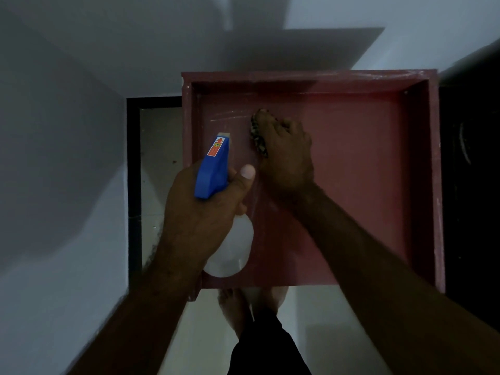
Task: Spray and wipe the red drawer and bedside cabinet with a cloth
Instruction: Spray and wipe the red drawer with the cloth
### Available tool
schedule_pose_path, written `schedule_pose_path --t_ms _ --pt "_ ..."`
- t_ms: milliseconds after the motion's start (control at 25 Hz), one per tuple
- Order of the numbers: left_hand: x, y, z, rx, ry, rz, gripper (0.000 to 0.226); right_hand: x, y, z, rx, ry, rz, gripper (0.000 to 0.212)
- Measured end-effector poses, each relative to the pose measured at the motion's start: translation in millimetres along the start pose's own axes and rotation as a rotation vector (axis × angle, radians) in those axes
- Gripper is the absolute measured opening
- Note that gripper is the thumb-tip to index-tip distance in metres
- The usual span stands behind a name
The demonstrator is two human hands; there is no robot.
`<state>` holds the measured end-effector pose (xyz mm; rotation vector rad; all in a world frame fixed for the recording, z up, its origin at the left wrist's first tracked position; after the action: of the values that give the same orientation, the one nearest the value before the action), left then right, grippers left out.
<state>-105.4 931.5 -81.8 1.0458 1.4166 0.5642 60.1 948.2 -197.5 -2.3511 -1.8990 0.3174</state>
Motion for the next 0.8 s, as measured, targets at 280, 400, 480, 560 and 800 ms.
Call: schedule_pose_path --t_ms 280,400,480,560,800 --pt "-12 0 -9 -0.037 0.024 -0.003 0.026 -19 27 -7 0.03 0.052 0.235 0.076" --pt "-16 -2 -10 -0.018 0.011 0.003 0.024 -26 -2 0 0.017 0.006 0.095 0.077" --pt "-18 -3 -9 -0.008 -0.004 -0.005 0.028 -31 -7 3 0.01 -0.014 0.011 0.079" --pt "-20 -5 -8 -0.029 -0.003 -0.011 0.027 -35 6 0 0.016 0.014 0.04 0.076" --pt "-27 -6 -13 -0.059 0.016 0.001 0.03 -50 10 0 0.063 0.039 0.166 0.075"
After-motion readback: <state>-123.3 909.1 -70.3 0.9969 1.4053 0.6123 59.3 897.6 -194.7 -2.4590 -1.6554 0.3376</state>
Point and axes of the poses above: each hand's wrist, its own x-axis towards the middle knuckle, its own z-axis out of the palm, y = z × x, the point moved 5 cm from there along x, towards the middle knuckle, and after that the axes turned 12 degrees about -x, right-handed, at the moved point
